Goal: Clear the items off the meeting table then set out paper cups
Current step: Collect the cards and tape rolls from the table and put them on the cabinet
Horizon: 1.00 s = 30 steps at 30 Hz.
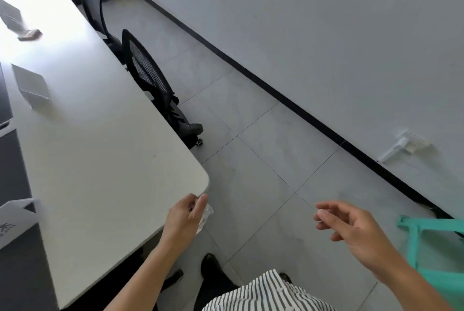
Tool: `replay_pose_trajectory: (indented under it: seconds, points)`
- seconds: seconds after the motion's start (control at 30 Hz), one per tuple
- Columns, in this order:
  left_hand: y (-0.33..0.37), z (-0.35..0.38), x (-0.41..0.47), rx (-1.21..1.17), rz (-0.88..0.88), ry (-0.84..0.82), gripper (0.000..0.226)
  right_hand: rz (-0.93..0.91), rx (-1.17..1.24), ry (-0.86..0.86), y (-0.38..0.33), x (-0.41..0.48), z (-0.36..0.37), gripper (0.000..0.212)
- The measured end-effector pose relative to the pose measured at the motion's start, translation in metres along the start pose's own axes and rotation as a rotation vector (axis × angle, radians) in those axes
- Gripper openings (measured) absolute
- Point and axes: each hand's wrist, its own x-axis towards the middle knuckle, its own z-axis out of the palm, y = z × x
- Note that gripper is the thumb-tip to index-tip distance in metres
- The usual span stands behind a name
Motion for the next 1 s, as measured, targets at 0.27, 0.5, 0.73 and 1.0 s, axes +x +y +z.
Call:
replay_pose_trajectory:
  seconds: [0.27,0.5,0.73,1.0]
  points:
    - [0.044,0.055,0.008,-0.034,0.074,-0.081,0.037,0.069,0.058,0.068,0.013,0.048,-0.058,0.011]
    - [0.091,0.064,0.110,-0.069,0.078,-0.095,0.031,0.056,0.015,0.087,-0.039,0.141,-0.072,0.011]
    - [0.192,0.026,0.245,-0.081,0.195,-0.088,0.028,-0.024,-0.026,0.080,-0.147,0.246,-0.083,0.013]
    - [0.225,0.004,0.358,-0.099,0.126,-0.020,0.028,0.003,-0.080,-0.056,-0.209,0.382,-0.078,0.014]
